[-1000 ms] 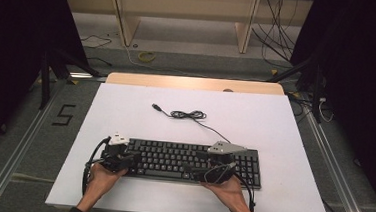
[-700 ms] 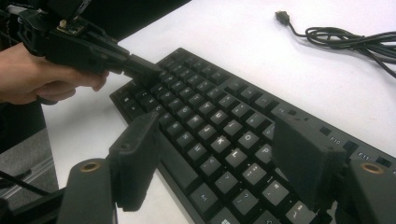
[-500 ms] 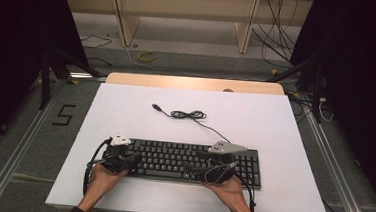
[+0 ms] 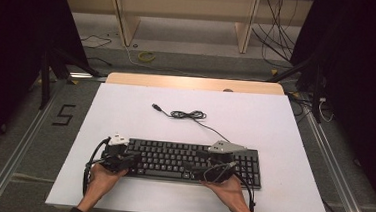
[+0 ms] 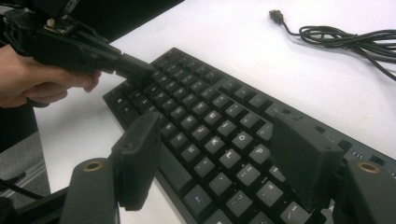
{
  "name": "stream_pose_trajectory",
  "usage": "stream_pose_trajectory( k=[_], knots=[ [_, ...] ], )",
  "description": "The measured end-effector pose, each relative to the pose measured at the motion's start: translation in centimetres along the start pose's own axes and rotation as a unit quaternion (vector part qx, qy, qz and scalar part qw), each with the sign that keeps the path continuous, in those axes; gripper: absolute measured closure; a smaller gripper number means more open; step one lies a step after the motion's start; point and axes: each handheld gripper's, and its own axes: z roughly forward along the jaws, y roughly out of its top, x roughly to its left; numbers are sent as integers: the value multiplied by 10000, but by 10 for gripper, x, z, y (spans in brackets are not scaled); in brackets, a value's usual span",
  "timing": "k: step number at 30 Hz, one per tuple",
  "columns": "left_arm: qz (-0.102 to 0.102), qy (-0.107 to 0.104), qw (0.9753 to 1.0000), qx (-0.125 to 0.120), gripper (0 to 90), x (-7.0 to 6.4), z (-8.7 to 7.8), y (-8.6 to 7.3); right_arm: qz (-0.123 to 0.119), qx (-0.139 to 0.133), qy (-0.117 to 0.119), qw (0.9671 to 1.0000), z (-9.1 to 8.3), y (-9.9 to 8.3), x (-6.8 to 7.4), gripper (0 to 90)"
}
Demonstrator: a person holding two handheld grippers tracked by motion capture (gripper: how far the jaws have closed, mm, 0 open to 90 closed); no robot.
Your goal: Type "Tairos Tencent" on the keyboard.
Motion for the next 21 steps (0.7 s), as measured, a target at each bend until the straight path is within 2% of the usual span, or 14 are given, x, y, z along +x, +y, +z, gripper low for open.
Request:
stream_pose_trajectory(
  k=[12, 21],
  knots=[
    [-77, -197, 9990, -391, 757, -3, -13, 0, 12, -21, -1, 10000, -1, 1, -1, 349],
    [-240, -335, 9969, -672, 538, -5, -23, -2, 2, -28, -20, 10000, 0, 2, -2, 353]
  ],
)
